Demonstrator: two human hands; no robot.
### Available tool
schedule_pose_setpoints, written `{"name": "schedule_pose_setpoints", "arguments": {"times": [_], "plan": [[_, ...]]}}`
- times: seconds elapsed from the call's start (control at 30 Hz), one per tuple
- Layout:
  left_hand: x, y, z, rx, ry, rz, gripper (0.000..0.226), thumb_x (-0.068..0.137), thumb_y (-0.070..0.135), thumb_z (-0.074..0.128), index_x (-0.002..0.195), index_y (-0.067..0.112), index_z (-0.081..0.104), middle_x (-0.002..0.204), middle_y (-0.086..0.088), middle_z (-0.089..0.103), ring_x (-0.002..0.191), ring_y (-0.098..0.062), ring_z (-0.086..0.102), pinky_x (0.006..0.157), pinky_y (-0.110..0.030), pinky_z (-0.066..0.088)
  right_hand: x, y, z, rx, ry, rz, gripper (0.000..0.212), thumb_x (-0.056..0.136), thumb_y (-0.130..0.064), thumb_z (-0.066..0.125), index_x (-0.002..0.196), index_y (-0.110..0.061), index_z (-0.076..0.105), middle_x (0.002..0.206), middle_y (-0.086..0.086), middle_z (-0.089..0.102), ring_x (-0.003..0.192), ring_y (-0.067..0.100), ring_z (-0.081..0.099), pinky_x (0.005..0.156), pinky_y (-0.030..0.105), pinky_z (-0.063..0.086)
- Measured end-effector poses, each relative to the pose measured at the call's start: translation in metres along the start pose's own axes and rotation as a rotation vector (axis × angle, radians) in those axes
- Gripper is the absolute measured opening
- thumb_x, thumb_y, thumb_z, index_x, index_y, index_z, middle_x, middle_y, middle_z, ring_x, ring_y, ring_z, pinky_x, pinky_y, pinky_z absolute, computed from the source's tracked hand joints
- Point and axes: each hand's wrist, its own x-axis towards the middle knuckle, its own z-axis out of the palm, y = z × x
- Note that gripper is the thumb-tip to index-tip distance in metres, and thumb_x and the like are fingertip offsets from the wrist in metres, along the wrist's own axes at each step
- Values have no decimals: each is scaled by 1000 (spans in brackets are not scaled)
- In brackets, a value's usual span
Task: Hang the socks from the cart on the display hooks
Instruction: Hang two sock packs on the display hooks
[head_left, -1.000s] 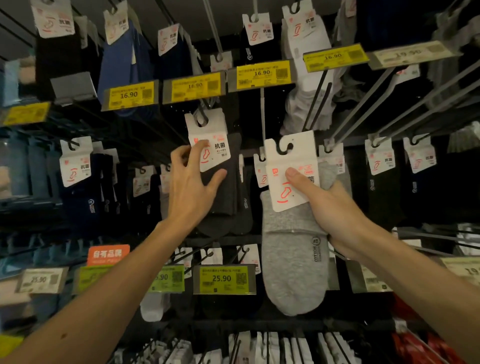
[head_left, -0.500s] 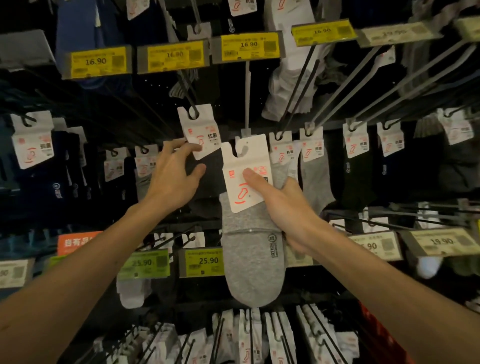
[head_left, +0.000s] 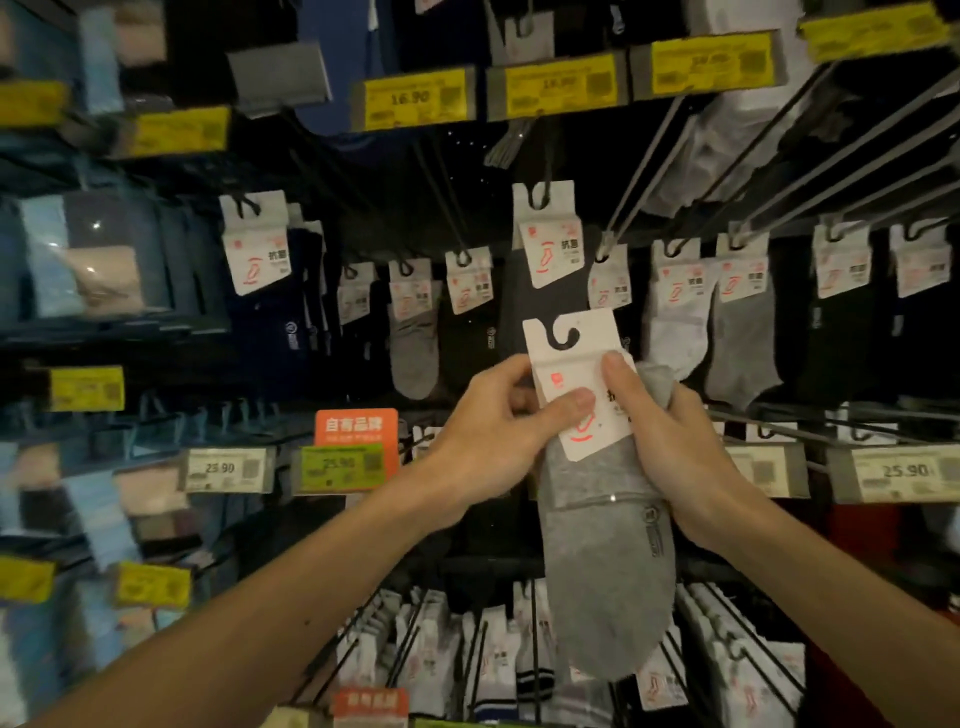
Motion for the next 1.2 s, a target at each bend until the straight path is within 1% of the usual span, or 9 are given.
{"name": "schedule_pose_setpoints", "arguments": {"times": [0.17, 0.3, 0.37, 0.57, 0.7, 0.83, 0.93, 1.03, 1.2], "plan": [[-13, 0, -52, -23, 84, -2, 29, 92, 18, 68, 120, 20, 63, 104, 4, 75, 92, -7, 72, 81, -27, 60, 1, -1, 40, -130, -12, -54, 20, 92, -38, 64, 100, -20, 68, 94, -5, 76, 89, 7, 72, 75, 26, 59], [-21, 3, -103, -73, 108, -10, 28, 93, 18, 66, 122, 18, 64, 104, 2, 76, 91, -8, 73, 71, -22, 60, 9, -13, 82, -168, -115, -41, 20, 94, -33, 64, 104, -16, 70, 94, -4, 77, 83, 7, 73, 60, 20, 55], [-23, 6, -125, -95, 108, -7, 29, 94, 18, 65, 122, 22, 61, 101, 4, 76, 89, -7, 73, 66, -21, 59, 13, -21, 104, -139, -137, -33, 18, 93, -31, 66, 103, -16, 69, 91, -4, 78, 82, 8, 74, 59, 20, 55], [-8, 22, -174, 17, 219, 119, 52, 92, 21, 68, 134, 34, 40, 100, 2, 70, 76, -1, 71, 60, -17, 55, 34, -41, 163, -172, -138, -124, 22, 90, -34, 70, 103, -17, 66, 90, -4, 77, 83, 8, 74, 68, 25, 60], [9, 29, -196, 73, 241, 176, 57, 95, 30, 66, 143, 35, 35, 90, 1, 71, 71, -2, 72, 56, -15, 53, 53, -53, 181, -224, -132, -183, 28, 92, -34, 68, 108, -13, 61, 86, -5, 75, 77, 6, 74, 58, 22, 58], [28, 36, -213, 85, 241, 235, 65, 95, 25, 65, 148, 38, 29, 98, -1, 70, 74, -4, 72, 57, -16, 54, 74, -58, 192, -284, -117, -275, 25, 93, -33, 66, 109, -13, 61, 91, -5, 73, 72, -1, 71, 51, 14, 50], [41, 43, -223, 139, 272, 350, 68, 96, 21, 64, 149, 39, 26, 102, -3, 71, 76, -7, 73, 59, -16, 54, 90, -63, 200, -282, -92, -373, 23, 93, -31, 67, 110, -16, 62, 95, -6, 72, 81, -1, 71, 62, 15, 55], [52, 49, -229, 241, 323, 526, 62, 96, 16, 63, 146, 36, 32, 104, 5, 68, 81, -4, 72, 62, -17, 55, 104, -67, 207, -310, -61, -531, 25, 94, -29, 66, 117, -24, 57, 105, -9, 69, 91, 3, 70, 75, 23, 60], [69, 51, -240, 354, 415, 658, 35, 98, 22, 61, 132, 28, 55, 104, 19, 62, 90, 10, 64, 70, -15, 54, 125, -71, 217, -352, -58, -689, 36, 98, -30, 61, 133, -32, 51, 114, -14, 64, 97, 5, 68, 77, 27, 60]]}}
